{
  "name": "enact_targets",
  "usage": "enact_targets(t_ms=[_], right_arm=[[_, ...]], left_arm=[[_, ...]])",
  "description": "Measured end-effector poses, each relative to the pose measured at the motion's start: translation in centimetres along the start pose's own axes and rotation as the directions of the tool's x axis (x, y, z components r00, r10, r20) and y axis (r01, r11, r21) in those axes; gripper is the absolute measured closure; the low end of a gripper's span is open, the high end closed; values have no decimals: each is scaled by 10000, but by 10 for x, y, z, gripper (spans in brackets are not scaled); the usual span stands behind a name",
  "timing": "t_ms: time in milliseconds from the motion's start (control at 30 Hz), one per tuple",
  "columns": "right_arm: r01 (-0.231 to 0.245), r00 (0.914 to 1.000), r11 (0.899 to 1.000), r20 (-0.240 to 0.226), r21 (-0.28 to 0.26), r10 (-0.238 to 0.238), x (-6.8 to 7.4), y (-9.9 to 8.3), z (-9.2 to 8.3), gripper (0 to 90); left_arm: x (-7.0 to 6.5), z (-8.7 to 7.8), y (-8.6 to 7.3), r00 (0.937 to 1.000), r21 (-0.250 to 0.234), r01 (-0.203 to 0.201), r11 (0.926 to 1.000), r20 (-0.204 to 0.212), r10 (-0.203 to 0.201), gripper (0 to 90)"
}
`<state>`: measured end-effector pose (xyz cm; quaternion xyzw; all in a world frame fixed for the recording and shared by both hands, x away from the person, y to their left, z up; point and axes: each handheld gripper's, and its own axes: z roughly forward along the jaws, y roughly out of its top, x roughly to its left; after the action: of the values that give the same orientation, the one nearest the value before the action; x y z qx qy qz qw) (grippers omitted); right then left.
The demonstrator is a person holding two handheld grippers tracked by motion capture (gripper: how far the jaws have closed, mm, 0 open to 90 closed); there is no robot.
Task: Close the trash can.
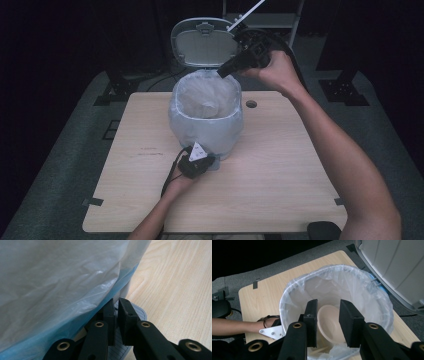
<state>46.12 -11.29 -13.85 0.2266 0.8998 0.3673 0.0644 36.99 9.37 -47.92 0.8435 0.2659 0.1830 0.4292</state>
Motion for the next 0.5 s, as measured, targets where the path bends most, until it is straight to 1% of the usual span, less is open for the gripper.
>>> enact_targets(t_ms=[233,367,500], right_arm=[[-96,9999,9999,129,-57,97,-1,-14,-12,657],[-108,9998,9999,140,-92,109,-1,-20,-16,653],[-261,9995,9996,168,-105,263,-2,-28,-19,648]], left_arm=[[0,0,0,10000,11,-1,10000,-1,1,848],[0,0,0,10000,1,0,10000,-3,0,848],[0,0,0,10000,-3,1,10000,-1,-1,848]])
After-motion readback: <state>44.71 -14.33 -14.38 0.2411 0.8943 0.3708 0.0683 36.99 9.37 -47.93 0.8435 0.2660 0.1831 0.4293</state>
